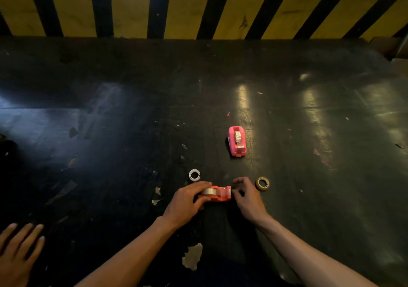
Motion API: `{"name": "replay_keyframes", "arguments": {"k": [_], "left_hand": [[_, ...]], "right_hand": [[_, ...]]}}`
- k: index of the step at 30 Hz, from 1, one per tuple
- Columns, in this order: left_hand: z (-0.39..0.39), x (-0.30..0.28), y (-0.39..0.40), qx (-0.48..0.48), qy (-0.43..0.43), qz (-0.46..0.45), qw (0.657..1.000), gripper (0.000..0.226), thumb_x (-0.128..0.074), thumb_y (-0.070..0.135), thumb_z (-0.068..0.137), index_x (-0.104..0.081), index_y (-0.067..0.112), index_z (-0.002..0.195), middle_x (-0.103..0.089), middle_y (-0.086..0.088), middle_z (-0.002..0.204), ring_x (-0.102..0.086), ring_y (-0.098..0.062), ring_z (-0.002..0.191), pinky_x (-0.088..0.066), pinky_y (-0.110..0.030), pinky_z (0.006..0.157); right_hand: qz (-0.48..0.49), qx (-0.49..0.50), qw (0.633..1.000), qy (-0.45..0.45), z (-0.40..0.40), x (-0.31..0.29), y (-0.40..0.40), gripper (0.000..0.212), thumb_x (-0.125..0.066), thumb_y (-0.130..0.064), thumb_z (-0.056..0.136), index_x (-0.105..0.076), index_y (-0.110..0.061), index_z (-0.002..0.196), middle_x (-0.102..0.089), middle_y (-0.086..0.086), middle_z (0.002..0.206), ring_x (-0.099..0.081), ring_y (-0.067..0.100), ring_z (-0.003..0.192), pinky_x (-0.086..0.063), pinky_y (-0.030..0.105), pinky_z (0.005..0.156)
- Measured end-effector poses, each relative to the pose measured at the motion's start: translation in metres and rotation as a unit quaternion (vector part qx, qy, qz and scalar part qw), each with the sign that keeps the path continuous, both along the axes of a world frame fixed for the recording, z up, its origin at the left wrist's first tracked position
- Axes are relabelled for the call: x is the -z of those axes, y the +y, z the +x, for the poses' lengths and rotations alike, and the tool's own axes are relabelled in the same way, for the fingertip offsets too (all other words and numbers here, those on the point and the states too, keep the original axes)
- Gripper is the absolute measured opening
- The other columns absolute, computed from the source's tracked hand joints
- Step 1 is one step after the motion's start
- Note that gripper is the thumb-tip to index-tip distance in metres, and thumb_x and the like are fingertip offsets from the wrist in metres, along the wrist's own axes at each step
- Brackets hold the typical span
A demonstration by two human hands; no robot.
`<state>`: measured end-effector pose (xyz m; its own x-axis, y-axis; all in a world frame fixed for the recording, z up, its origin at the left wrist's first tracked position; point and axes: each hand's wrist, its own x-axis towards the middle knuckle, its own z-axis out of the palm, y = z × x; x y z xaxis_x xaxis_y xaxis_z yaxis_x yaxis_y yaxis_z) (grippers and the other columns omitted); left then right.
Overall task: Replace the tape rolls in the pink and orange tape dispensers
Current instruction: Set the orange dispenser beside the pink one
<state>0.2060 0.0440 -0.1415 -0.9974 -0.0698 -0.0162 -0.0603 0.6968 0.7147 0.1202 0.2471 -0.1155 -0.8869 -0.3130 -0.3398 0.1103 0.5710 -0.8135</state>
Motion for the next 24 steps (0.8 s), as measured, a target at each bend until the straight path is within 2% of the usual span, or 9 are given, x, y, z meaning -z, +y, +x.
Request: {"name": "replay_keyframes", "arguments": {"k": [2, 4, 5, 8, 11, 13, 16, 19, 24], "left_hand": [[0.001, -0.001, -0.003, 0.022, -0.007, -0.002, 1.000, 0.052, -0.065, 0.027, 0.094, -0.049, 0.031, 0.143, -0.052, 0.009, 0.148, -0.043, 0.001, 0.136, -0.037, -0.026, 0.115], [0.006, -0.001, -0.007, 0.034, -0.016, 0.001, 0.999, 0.059, -0.057, 0.021, 0.094, -0.039, 0.036, 0.148, -0.042, 0.013, 0.154, -0.034, 0.002, 0.141, -0.029, -0.025, 0.117], [0.009, -0.001, -0.009, 0.025, -0.012, 0.004, 1.000, 0.064, -0.053, 0.015, 0.091, -0.036, 0.037, 0.148, -0.038, 0.014, 0.155, -0.032, 0.002, 0.142, -0.028, -0.025, 0.117], [0.011, 0.003, -0.017, -0.058, 0.016, -0.003, 0.998, 0.073, -0.048, 0.001, 0.085, -0.034, 0.032, 0.150, -0.032, 0.009, 0.158, -0.030, -0.004, 0.145, -0.028, -0.031, 0.119], [0.003, 0.008, -0.023, -0.138, 0.005, -0.023, 0.990, 0.070, -0.050, 0.003, 0.092, -0.027, 0.026, 0.155, -0.023, 0.003, 0.164, -0.020, -0.012, 0.151, -0.023, -0.039, 0.121], [-0.003, 0.012, -0.028, -0.160, -0.023, -0.043, 0.986, 0.068, -0.050, 0.011, 0.097, -0.021, 0.023, 0.157, -0.018, 0.000, 0.166, -0.012, -0.014, 0.153, -0.018, -0.040, 0.122], [-0.012, 0.019, -0.035, -0.167, -0.054, -0.091, 0.980, 0.066, -0.047, 0.019, 0.100, -0.015, 0.020, 0.158, -0.015, -0.003, 0.167, -0.005, -0.018, 0.154, -0.009, -0.039, 0.123], [-0.019, 0.024, -0.038, -0.156, -0.074, -0.148, 0.974, 0.063, -0.041, 0.028, 0.102, -0.012, 0.018, 0.158, -0.012, -0.004, 0.167, -0.002, -0.020, 0.154, -0.003, -0.042, 0.125], [-0.022, 0.032, -0.036, -0.152, -0.091, -0.235, 0.956, 0.059, -0.033, 0.035, 0.103, -0.018, 0.020, 0.157, -0.013, -0.004, 0.167, -0.003, -0.020, 0.154, -0.005, -0.045, 0.125]], "right_hand": [[-0.007, 0.026, 1.000, 0.002, -0.001, 0.001, -0.001, 0.028, -0.050, -0.002, 0.095, -0.052, -0.017, 0.119, -0.068, 0.006, 0.097, -0.064, 0.017, 0.090, -0.045, 0.024, 0.072], [-0.022, 0.053, 0.997, 0.046, -0.002, 0.000, -0.001, 0.029, -0.049, -0.003, 0.096, -0.053, -0.017, 0.121, -0.065, 0.003, 0.101, -0.061, 0.018, 0.094, -0.044, 0.021, 0.075], [-0.027, 0.046, 0.995, 0.080, -0.003, -0.002, -0.001, 0.028, -0.050, -0.005, 0.096, -0.054, -0.017, 0.122, -0.063, 0.000, 0.106, -0.060, 0.017, 0.100, -0.045, 0.022, 0.081], [-0.008, -0.110, 0.977, 0.185, -0.004, -0.006, 0.001, 0.040, -0.057, -0.026, 0.095, -0.049, -0.025, 0.134, -0.056, -0.009, 0.121, -0.052, 0.008, 0.114, -0.043, 0.028, 0.097], [0.091, -0.309, 0.910, 0.262, -0.004, -0.005, -0.001, 0.065, -0.058, -0.045, 0.088, -0.028, -0.042, 0.147, -0.046, -0.004, 0.143, -0.041, 0.014, 0.131, -0.038, 0.035, 0.105], [0.141, -0.384, 0.867, 0.285, -0.002, -0.002, -0.006, 0.075, -0.059, -0.044, 0.087, -0.016, -0.048, 0.148, -0.039, -0.001, 0.151, -0.035, 0.018, 0.136, -0.034, 0.039, 0.108], [0.165, -0.411, 0.830, 0.339, 0.000, 0.002, -0.013, 0.070, -0.056, -0.034, 0.091, -0.018, -0.048, 0.148, -0.045, 0.003, 0.144, -0.044, 0.023, 0.127, -0.038, 0.040, 0.102], [0.137, -0.392, 0.842, 0.345, -0.003, 0.001, -0.017, 0.061, -0.053, -0.031, 0.092, -0.029, -0.041, 0.146, -0.053, 0.005, 0.127, -0.051, 0.024, 0.109, -0.047, 0.040, 0.089], [0.085, -0.231, 0.926, 0.286, -0.014, 0.000, -0.016, 0.057, -0.066, -0.029, 0.086, -0.044, -0.032, 0.139, -0.050, 0.007, 0.108, -0.055, 0.025, 0.095, -0.054, 0.037, 0.078]]}}
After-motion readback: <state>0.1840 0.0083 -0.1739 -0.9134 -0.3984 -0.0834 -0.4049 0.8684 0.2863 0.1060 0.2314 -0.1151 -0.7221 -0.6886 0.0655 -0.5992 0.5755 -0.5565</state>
